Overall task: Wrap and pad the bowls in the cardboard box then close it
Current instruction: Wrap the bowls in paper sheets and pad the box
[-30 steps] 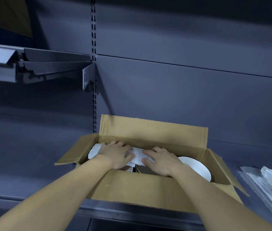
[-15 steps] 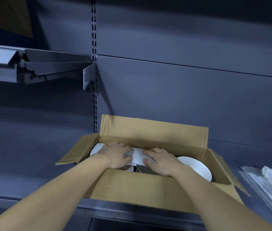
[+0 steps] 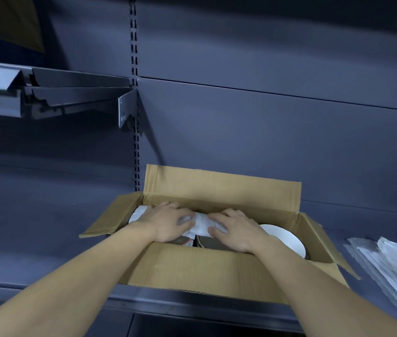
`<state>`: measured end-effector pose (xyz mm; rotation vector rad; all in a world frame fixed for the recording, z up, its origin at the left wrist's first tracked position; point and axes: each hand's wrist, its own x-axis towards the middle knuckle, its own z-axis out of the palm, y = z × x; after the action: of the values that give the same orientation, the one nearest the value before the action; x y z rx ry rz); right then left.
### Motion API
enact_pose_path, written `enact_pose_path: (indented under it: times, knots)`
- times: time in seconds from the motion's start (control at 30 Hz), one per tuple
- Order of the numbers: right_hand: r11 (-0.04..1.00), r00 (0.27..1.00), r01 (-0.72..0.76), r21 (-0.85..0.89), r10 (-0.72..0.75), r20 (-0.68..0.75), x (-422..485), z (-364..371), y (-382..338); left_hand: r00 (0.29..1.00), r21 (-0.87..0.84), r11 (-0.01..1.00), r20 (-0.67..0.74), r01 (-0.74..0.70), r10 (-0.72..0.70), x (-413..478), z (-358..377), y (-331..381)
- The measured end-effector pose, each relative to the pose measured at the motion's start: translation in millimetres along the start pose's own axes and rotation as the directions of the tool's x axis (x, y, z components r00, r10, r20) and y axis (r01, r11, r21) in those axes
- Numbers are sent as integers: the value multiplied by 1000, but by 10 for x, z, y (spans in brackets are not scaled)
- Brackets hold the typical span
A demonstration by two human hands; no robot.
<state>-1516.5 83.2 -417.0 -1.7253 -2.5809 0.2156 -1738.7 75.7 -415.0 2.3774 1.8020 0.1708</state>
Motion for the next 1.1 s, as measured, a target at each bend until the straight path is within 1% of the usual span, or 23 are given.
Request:
enact_pose_path:
  times: [0.13,0.3,0.4,0.53,0.7,0.97,1.1]
  knots:
    - [1000,999,-15,9,15,52,-10,24,22,998,6,1000,58,-3,3,4,20,16]
    - [1000,998,-16,13,15,66,4,26,29,996,19,1000,89,14,-16,34,15,47]
    - [999,997,-20,25,19,70,21,32,29,995,-2,999,95,34,-34,41,7,69]
    - [998,1000,-23,55,22,18,7,33,37,998,-21,999,44,48,-47,32,11,102]
    - [996,997,-49,76,53,-53,-9,-74,102,998,-8,998,19,56,-56,14,-17,83]
    - [991,990,-122,49,125,-62,-199,-248,243,999,-19,999,11,42,-42,9,-180,271]
    - [985,983,-159,68,164,-77,-371,-349,351,1000,-44,999,12,-6,7,33,-263,506]
